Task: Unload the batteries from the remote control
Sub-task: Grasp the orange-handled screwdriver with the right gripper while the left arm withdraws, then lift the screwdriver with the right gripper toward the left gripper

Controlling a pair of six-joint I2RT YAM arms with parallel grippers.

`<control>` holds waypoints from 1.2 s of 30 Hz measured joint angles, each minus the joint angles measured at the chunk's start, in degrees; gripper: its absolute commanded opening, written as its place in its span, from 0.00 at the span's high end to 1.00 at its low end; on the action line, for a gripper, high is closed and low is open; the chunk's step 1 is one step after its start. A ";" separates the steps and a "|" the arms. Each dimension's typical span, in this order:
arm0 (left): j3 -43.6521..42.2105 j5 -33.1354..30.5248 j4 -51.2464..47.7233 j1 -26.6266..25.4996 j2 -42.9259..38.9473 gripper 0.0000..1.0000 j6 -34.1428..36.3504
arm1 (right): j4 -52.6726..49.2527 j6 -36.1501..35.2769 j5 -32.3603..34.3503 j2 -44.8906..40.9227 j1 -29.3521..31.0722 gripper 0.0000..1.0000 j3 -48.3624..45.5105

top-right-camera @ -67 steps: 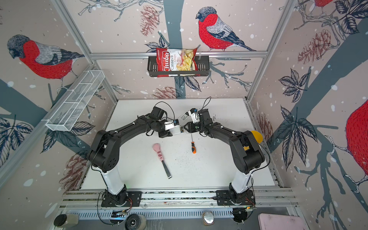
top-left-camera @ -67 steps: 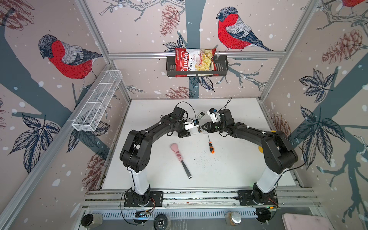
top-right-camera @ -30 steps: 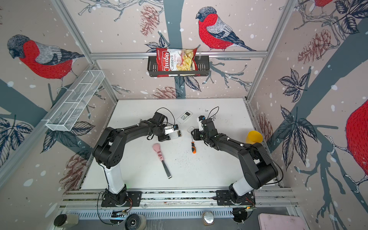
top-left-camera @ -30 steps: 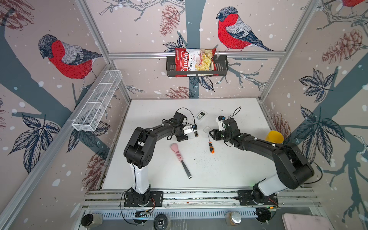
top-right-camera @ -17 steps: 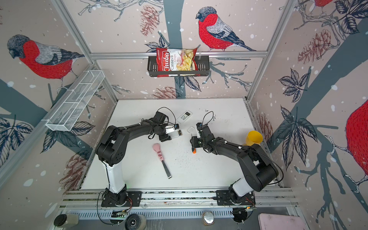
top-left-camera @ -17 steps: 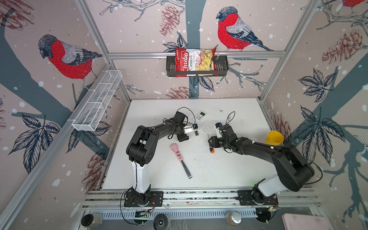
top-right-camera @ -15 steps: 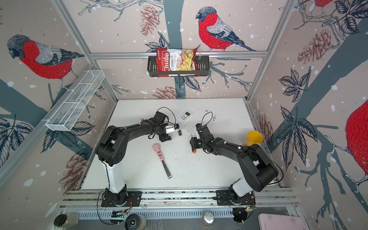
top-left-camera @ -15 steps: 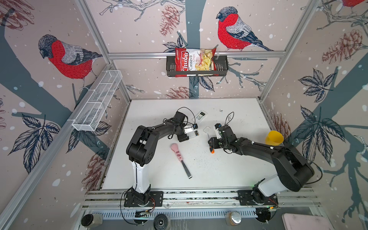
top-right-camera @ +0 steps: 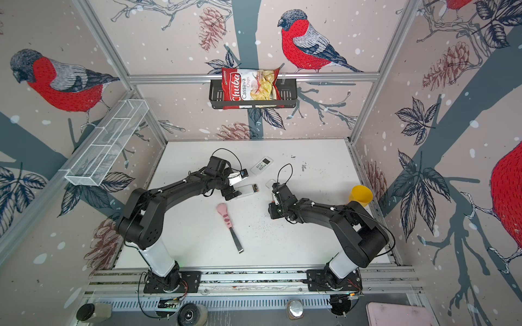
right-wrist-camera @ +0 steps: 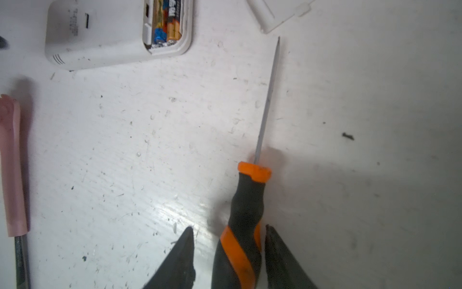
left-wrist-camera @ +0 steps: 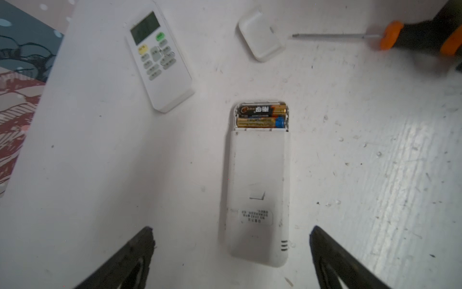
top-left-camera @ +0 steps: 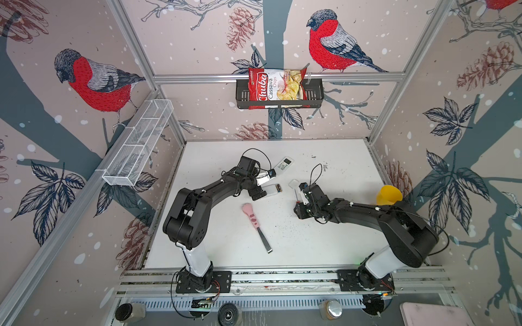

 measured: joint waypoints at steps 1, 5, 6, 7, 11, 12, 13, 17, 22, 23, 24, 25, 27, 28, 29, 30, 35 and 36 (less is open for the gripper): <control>0.00 -0.02 0.83 0.11 -0.68 0.03 -1.90 | 0.20 -0.04 0.24 0.33 0.09 0.58 0.13; 0.81 0.09 2.93 1.73 -2.60 0.03 -10.45 | 1.53 -0.15 1.27 1.64 0.52 0.63 0.74; 0.76 0.24 3.56 2.34 -3.41 0.03 -13.03 | 1.70 -0.17 1.64 1.88 0.68 0.65 0.85; 0.28 0.26 4.76 2.89 -4.46 0.03 -15.50 | 1.75 -0.17 1.88 2.03 0.79 0.68 0.96; -1.70 1.01 8.11 3.08 -8.46 0.03 -23.98 | 1.57 -0.15 2.49 2.01 0.90 0.77 0.98; -2.10 1.51 8.63 3.10 -9.33 0.03 -25.88 | 1.38 -0.15 2.47 1.86 0.92 0.78 1.01; -2.43 1.57 9.16 3.17 -10.29 0.03 -27.98 | 0.87 -0.17 2.47 1.62 0.94 0.79 1.05; -3.19 2.67 11.56 3.19 -13.84 0.03 -36.46 | -2.19 -1.42 2.47 0.20 0.96 0.86 1.55; -10.05 5.25 21.14 3.21 -19.65 0.03 -46.38 | -3.13 -4.39 2.25 -4.37 1.33 0.87 1.97; -12.20 6.10 23.41 3.26 -20.55 0.04 -47.91 | -3.17 -4.74 2.08 -5.33 1.40 0.88 1.95; -14.78 6.67 26.05 3.26 -21.40 0.04 -50.01 | -3.10 -5.60 1.64 -6.47 1.42 0.89 1.90; -16.76 7.37 28.26 3.26 -21.90 0.04 -51.84 | -2.78 -6.08 1.25 -7.56 1.44 0.90 1.79; -19.63 7.50 32.65 3.26 -22.40 0.06 -55.28 | -2.14 -7.52 0.98 -9.27 1.51 0.91 1.60; -20.65 7.69 34.93 3.26 -22.43 0.06 -57.00 | -1.77 -7.72 0.92 -9.97 1.53 0.92 1.57; -21.31 7.91 36.61 3.26 -22.29 0.06 -58.49 | -1.36 -8.46 0.83 -10.49 1.53 0.93 1.60; -21.92 8.24 38.93 3.26 -21.97 0.07 -60.30 | -1.09 -8.98 0.83 -10.80 1.53 0.93 1.73; -25.27 9.70 51.36 3.26 -17.70 0.13 -70.40 | 1.75 -11.17 0.81 -11.30 1.57 0.94 3.67; -25.81 10.29 54.03 3.26 -16.20 0.15 -72.89 | 2.69 -11.98 0.79 -11.21 1.60 0.94 4.33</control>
